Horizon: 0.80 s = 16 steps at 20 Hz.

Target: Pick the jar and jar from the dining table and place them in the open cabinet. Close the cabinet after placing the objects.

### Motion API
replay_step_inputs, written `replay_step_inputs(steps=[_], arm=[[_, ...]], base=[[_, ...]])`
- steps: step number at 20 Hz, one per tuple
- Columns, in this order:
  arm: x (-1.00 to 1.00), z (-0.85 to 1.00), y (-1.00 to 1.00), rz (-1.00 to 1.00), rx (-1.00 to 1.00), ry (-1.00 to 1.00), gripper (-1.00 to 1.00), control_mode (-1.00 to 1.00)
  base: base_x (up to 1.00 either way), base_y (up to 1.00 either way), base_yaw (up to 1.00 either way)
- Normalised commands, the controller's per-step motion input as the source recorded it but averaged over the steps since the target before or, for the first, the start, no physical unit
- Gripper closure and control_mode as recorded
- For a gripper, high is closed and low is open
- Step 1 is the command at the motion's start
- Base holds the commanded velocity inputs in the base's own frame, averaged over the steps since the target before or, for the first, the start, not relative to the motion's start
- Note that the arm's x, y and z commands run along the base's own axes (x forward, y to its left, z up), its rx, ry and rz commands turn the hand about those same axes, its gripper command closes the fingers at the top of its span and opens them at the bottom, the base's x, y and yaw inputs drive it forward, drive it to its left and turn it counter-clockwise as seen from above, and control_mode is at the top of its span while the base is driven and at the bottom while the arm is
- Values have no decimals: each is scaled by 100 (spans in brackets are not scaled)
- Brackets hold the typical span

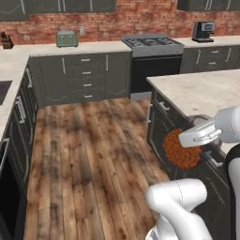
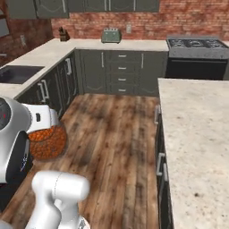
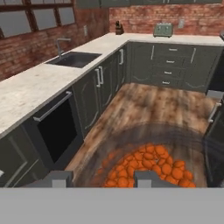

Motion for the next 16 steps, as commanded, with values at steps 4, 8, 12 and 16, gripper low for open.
replay_step_inputs(steps=[4, 8, 12, 16], arm=[[0, 0, 0, 0, 0, 0, 100, 100], [0, 0, 0, 0, 0, 0, 100, 100], [0, 0, 0, 0, 0, 0, 100, 100], [0, 0, 0, 0, 0, 0, 100, 100]], base=[[2, 0, 29], [53, -2, 7], [88, -2, 2], [100, 0, 2]])
